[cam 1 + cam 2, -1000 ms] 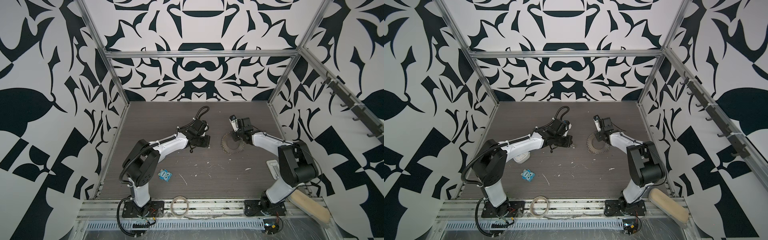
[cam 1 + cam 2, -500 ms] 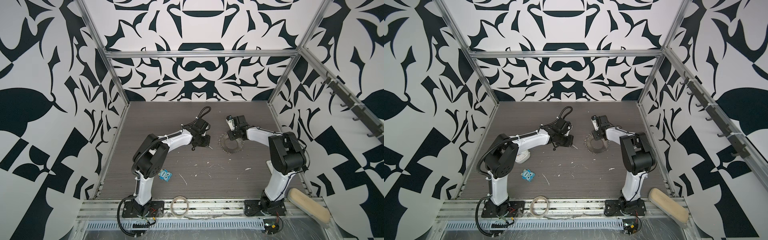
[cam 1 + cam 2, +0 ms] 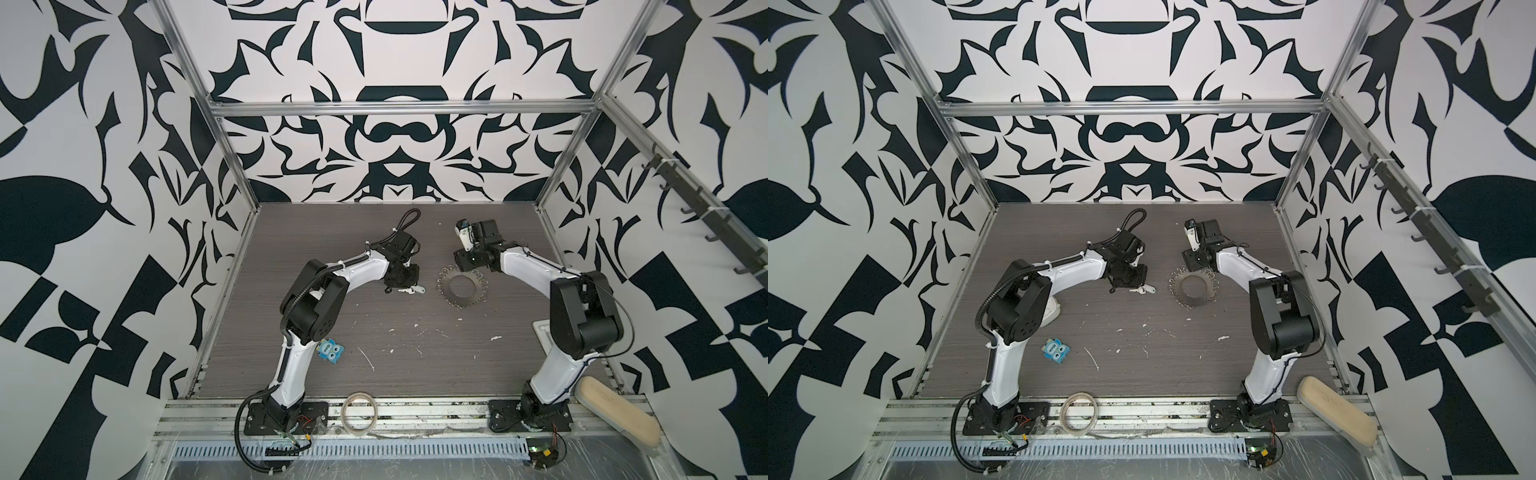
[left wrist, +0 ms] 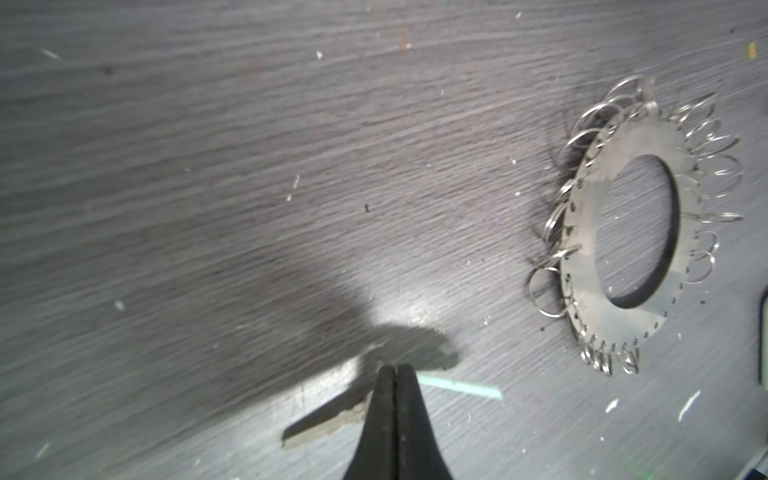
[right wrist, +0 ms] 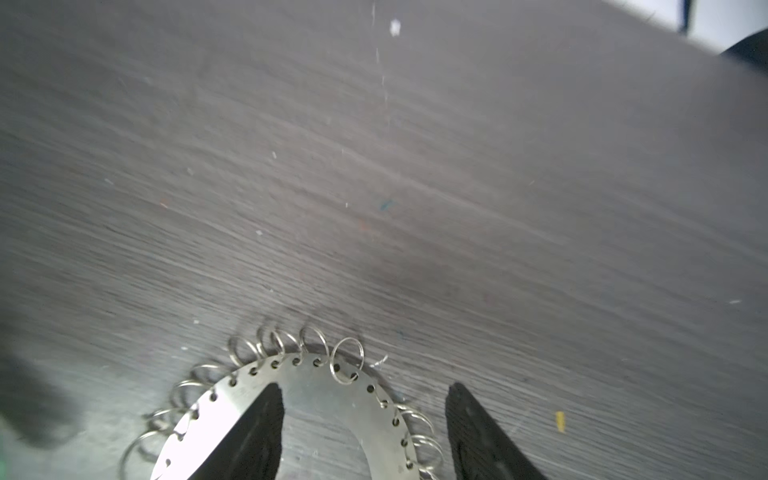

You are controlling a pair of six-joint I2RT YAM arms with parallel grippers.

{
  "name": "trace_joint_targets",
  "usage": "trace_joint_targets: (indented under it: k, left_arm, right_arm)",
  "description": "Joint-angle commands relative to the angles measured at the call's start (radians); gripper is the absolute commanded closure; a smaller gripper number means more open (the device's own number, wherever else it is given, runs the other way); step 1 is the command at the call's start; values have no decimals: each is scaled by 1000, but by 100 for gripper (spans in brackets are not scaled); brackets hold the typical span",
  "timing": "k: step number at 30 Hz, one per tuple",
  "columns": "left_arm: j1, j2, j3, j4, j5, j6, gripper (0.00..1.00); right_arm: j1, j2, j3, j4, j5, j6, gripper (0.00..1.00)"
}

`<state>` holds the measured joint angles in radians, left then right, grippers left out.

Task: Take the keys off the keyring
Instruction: 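Place the green-tagged key on the table beside the disc with the left gripper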

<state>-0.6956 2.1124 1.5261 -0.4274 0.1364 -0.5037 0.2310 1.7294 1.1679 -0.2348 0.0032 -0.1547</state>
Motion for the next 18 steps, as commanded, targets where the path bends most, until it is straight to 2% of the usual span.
trace_joint_targets:
  k: [1, 4, 5, 8, 10, 14, 18]
  left_arm:
    - [5, 16, 21, -34, 14, 6, 91]
    - [6, -8, 13, -25, -5, 26, 69]
    - [5, -23, 9, -23, -19, 34, 51]
    - [13, -80, -7, -10, -54, 55, 25]
    - [20, -127, -14, -6, -82, 72, 0]
    - [37, -267, -67, 61, -195, 163, 1]
    - [98, -461, -278, 341, -343, 221, 1]
  right_arm:
    - [-4, -106, -19, -19, -6, 18, 34]
    - [-8, -178, -65, -8, 0, 36, 30]
    - [-13, -202, -84, -4, -2, 43, 27]
    - [-21, -266, -127, 2, 5, 52, 19]
    - [-27, -299, -148, 8, 16, 58, 13]
    - [-38, -383, -226, 98, 82, 83, 4]
    - [-57, -459, -380, 327, 175, 123, 1]
